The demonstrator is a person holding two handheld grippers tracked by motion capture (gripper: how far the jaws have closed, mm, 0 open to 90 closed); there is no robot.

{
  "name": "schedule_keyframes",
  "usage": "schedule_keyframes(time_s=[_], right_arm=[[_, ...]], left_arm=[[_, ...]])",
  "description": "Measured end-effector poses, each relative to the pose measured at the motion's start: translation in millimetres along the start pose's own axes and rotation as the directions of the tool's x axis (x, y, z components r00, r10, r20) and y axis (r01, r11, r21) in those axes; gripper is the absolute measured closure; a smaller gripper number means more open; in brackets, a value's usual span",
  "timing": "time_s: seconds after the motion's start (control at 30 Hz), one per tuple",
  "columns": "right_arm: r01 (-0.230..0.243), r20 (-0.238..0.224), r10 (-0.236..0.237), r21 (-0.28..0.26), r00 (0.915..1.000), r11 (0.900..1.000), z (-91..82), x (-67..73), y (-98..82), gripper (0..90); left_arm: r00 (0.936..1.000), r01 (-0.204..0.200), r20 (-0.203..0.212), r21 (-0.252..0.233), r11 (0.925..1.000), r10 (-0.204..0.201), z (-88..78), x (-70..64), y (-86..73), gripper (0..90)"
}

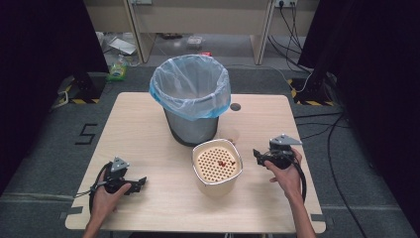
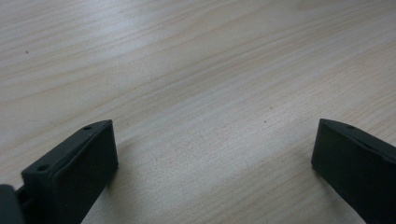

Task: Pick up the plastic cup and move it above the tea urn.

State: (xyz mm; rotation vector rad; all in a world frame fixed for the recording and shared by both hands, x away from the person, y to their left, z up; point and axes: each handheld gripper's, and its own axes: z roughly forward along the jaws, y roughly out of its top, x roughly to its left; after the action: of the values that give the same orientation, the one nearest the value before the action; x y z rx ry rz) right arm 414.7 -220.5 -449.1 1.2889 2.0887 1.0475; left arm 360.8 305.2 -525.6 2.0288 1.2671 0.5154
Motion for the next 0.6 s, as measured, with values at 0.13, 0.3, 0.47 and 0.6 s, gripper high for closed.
schedule_keyframes(time_s=[0.13, 0.3, 0.47, 0.6], right_arm=[[0.027, -0.020, -0.026, 0.014, 0.9995, 1.000, 5.9, 1.8, 19.4, 34.2], [0.051, -0.030, -0.050, 0.022, 0.9983, 0.998, 14.8, 7.5, 39.7, 37.9], [0.059, -0.042, -0.058, 0.017, 0.9975, 0.998, 19.9, 12.6, 53.9, 42.1], [0.061, -0.064, -0.060, 0.012, 0.9962, 0.998, 25.2, 16.5, 62.1, 46.6]], left_arm=[[1.0000, 0.001, 0.001, -0.001, 1.0000, -0.001, 0.0, 0.0, 0.0, 0.0], [1.0000, -0.001, 0.002, 0.000, 1.0000, 0.001, 0.0, 0.2, -0.1, 0.0], [1.0000, -0.001, 0.002, 0.000, 1.0000, 0.001, -0.1, 0.2, -0.1, 0.0], [1.0000, -0.001, 0.002, -0.001, 1.0000, 0.001, 0.0, 0.1, -0.1, 0.0]])
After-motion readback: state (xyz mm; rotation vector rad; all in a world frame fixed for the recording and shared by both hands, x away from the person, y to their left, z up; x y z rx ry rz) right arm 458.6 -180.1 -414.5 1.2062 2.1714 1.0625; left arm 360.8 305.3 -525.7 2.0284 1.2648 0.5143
